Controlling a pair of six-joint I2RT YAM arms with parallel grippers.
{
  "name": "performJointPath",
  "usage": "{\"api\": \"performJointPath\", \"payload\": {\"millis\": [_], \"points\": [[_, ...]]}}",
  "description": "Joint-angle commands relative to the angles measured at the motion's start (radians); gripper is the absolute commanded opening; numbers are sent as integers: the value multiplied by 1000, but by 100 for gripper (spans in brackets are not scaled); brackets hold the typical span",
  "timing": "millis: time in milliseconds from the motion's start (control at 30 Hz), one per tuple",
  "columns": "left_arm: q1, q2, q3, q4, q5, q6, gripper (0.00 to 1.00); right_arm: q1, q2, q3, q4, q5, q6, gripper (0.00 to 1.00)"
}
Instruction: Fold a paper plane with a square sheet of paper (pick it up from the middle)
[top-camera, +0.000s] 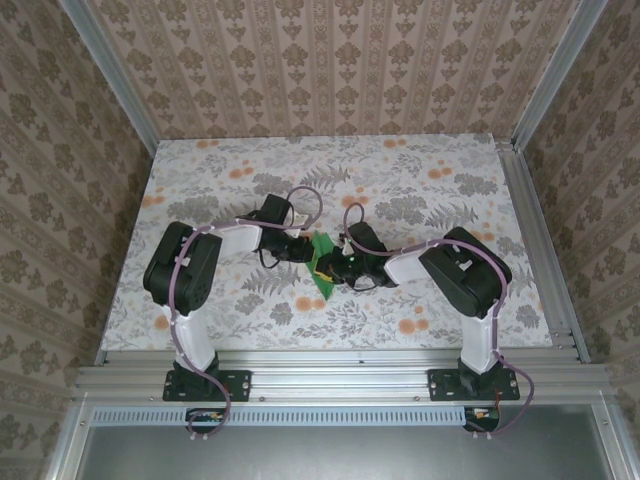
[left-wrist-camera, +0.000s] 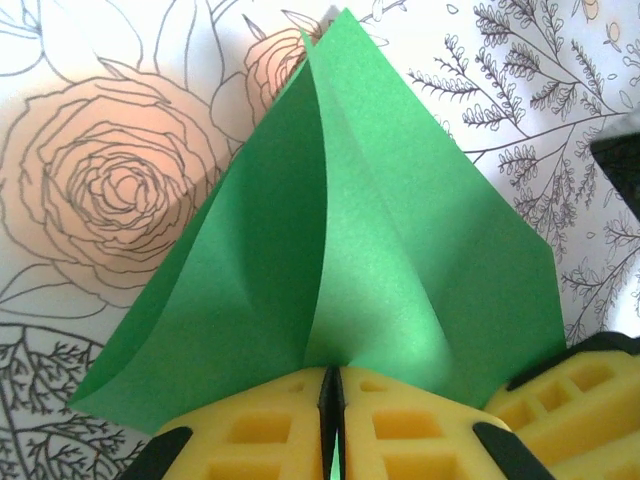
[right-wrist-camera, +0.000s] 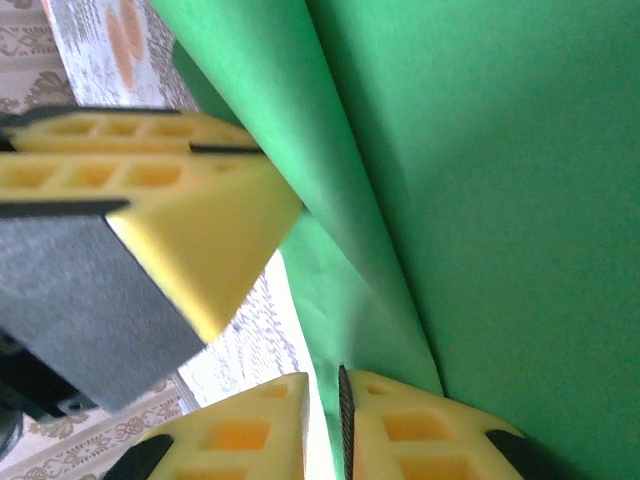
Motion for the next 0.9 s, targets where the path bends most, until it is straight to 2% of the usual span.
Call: {"api": "performJointPath", "payload": {"millis": [0,233,700,867], "points": [[-11,69,-9,-75,-113,38,12,20,-46,-32,-103,8,-34,19],[-22,81,-6,-86,-132,43,12,43,-61,-42,-175,13,-86,18],[-28,96,-2,-101,-161,55,11,93,-90,42,-476,83,-253,16],[-31,94,-1,-103,-157,54,11,100,-135,36,-482,94,-251,15]]}}
